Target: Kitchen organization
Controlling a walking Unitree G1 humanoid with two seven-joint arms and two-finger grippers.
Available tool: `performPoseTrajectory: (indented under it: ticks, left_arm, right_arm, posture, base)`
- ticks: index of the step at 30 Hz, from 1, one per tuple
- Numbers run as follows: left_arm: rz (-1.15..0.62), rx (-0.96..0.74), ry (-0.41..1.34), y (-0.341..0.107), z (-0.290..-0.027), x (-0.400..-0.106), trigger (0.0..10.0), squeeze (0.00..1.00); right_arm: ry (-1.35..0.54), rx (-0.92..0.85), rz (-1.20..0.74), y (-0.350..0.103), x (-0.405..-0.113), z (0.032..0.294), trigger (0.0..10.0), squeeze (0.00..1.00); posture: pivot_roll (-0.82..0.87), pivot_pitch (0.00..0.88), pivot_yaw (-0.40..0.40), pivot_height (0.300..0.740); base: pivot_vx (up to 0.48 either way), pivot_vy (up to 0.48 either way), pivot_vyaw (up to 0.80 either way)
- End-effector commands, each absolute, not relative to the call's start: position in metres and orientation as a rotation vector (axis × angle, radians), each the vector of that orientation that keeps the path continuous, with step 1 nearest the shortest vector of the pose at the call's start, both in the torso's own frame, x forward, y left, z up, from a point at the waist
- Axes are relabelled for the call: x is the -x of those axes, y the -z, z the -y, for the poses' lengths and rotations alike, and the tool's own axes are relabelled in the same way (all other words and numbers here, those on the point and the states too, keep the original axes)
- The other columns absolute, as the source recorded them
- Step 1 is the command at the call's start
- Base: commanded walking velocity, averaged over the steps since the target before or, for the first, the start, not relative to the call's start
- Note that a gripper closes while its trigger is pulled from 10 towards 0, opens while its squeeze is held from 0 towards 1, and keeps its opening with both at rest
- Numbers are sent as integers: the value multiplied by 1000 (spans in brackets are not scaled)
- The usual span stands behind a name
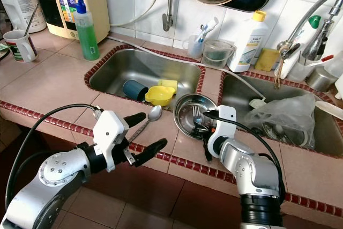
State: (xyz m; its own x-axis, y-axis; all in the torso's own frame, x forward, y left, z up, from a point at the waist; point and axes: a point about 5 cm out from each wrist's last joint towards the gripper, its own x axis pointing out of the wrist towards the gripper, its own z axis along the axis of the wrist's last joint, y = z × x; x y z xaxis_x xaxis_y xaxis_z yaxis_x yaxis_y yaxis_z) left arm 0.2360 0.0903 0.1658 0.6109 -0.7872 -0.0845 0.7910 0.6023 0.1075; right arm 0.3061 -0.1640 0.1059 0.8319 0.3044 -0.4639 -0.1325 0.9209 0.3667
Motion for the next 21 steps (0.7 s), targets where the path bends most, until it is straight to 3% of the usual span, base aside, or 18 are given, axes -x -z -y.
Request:
performPoseTrajectory:
  ticks: [1,21]
  left_arm:
    - [0,-145,922,-173,-89,-236,10000,0]
    - [18,-158,919,-174,-89,-239,10000,0]
  right_arm:
    - [-218,-352,-548,-106,-308,167,0,0]
    - [-254,-388,-481,-119,-313,165,0,0]
  posture:
    - [125,0,-81,740]
    - [131,0,-84,740]
  base:
    - [0,0,0]
    - [0,0,0]
